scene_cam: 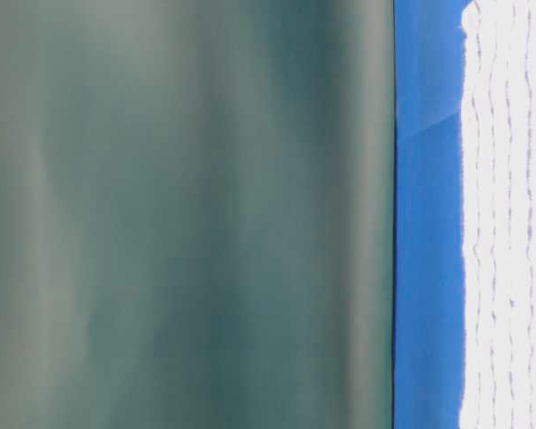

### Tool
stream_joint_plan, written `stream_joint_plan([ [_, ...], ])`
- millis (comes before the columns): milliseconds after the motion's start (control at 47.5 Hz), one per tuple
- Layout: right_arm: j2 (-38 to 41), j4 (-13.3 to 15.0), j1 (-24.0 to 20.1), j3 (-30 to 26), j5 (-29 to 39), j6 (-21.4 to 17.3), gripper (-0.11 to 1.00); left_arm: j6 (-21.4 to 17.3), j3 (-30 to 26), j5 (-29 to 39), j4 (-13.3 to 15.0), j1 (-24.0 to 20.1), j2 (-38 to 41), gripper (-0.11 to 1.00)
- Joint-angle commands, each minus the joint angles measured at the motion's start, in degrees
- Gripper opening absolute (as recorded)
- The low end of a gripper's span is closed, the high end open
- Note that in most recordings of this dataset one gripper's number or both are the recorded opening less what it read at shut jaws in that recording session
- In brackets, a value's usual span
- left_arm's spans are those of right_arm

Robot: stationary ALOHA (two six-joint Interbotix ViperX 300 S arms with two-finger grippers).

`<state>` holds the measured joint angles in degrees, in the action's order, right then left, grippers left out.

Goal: Fold the blue towel.
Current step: 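Move both grippers to the towel's top corners and pinch them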

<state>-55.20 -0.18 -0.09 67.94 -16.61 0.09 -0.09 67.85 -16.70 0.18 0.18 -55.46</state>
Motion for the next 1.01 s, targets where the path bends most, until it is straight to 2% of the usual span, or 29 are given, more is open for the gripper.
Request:
stream_joint_plan([
  [0, 0.7, -0.1, 0.3, -1.8, -0.1, -0.2, 0.02, -0.5, -1.4, 0.3, 1.6, -0.2, 0.6, 0.0],
  [168, 2.4, -0.4, 0.8, -3.7, 3.6, -0.3, 0.02, -0.8, -1.6, 0.2, 1.6, -0.2, 1.1, 0.0],
  [273, 3.8, -1.6, 2.4, -4.1, 5.1, -0.3, 0.02, -1.1, -1.5, -0.1, 1.6, -1.3, 2.4, 0.0],
  [547, 10.8, -5.3, 11.7, -3.4, 6.4, -0.4, 0.02, -1.6, -1.9, 0.3, 1.6, -10.6, 13.2, 0.01],
  [589, 12.8, -5.8, 13.5, -3.4, 6.7, -0.4, 0.04, -1.5, -2.1, 0.3, 1.6, -12.0, 15.0, 0.01],
  [631, 14.8, -6.2, 14.9, -3.5, 6.8, -0.4, 0.11, -1.5, -2.3, 0.3, 1.6, -13.2, 16.8, 0.03],
  [715, 19.3, -7.0, 17.8, -3.8, 6.9, -0.4, 0.29, -1.5, -2.7, 0.3, 1.6, -15.7, 20.8, 0.15],
  [799, 23.9, -7.6, 19.7, -4.0, 6.7, -0.4, 0.55, -1.3, -3.2, 0.3, 1.8, -17.8, 24.3, 0.36],
  [883, 28.7, -8.0, 21.4, -4.3, 6.2, -0.4, 0.76, -1.3, -3.8, 0.0, 1.8, -19.7, 28.7, 0.59],
  [926, 30.7, -8.0, 22.0, -4.4, 5.5, -0.4, 0.8, -1.3, -4.1, -0.1, 1.8, -20.6, 30.6, 0.69],
  [989, 33.6, -8.1, 22.9, -4.4, 4.1, -0.4, 0.78, -1.3, -4.7, -0.2, 1.8, -21.8, 33.8, 0.8],
])
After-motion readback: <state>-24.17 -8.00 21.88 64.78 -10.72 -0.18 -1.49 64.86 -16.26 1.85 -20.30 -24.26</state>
